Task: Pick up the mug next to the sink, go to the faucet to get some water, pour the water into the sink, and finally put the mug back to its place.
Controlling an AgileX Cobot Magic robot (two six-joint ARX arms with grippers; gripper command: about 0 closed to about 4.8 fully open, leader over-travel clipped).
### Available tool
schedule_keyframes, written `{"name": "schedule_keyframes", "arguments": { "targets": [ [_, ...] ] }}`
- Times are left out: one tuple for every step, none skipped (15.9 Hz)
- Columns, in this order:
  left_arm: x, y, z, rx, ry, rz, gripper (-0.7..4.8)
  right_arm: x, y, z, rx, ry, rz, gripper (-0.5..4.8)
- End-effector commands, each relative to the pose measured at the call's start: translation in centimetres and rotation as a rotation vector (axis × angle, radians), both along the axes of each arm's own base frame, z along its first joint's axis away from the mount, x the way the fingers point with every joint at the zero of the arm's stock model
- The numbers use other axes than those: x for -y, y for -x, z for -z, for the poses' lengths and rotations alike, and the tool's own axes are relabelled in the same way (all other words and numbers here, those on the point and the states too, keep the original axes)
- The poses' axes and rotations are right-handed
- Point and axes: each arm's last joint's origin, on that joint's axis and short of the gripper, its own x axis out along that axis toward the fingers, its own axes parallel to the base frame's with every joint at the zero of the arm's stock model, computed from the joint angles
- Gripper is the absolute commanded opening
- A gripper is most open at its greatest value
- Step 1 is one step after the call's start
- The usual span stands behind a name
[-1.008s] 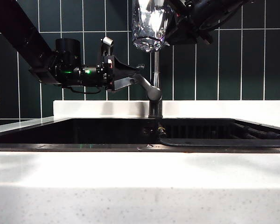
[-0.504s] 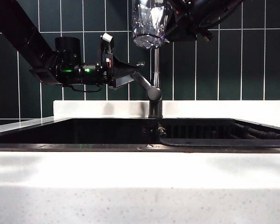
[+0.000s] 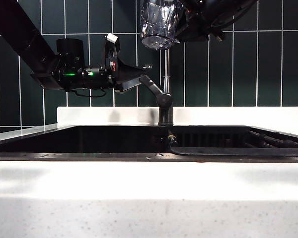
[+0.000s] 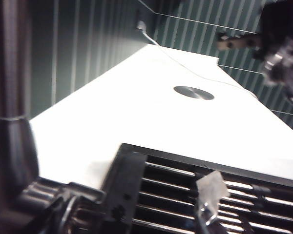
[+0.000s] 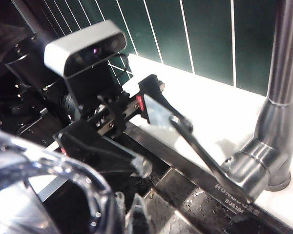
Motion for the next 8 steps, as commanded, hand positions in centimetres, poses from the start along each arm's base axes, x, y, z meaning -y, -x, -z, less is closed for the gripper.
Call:
{"name": "schedule_keyframes", "arguments": {
  "targets": [
    [0.27, 0.54, -0.93, 0.08, -0.003, 0.084, 3.26, 0.02, 0.0, -0.63, 0.034, -0.01, 0.001, -0.04],
    [0.26, 0.56, -0.96, 0.084, -0.003, 0.089, 3.26, 0.03, -0.02, -0.66, 0.036, -0.009, 0.007, -0.04],
    [0.26, 0.6, -0.92, 0.084, -0.007, 0.105, 3.26, 0.03, -0.04, -0.72, 0.043, -0.01, 0.01, -0.04],
    [0.26, 0.65, -0.89, 0.083, -0.012, 0.122, 3.26, 0.04, -0.07, -0.78, 0.05, -0.011, 0.016, -0.04],
    [0.26, 0.67, -0.89, 0.081, -0.014, 0.131, 3.26, 0.03, -0.08, -0.85, 0.057, -0.013, 0.016, -0.04],
    [0.26, 0.67, -0.89, 0.079, -0.014, 0.132, 3.26, 0.03, -0.09, -0.88, 0.061, -0.014, 0.016, -0.04],
    [0.26, 0.66, -0.89, 0.08, -0.013, 0.127, 3.26, 0.03, -0.09, -0.89, 0.062, -0.015, 0.016, -0.04],
    [0.26, 0.65, -0.9, 0.08, -0.012, 0.125, 3.26, 0.03, -0.09, -0.88, 0.061, -0.014, 0.017, -0.04]
  ]
}}
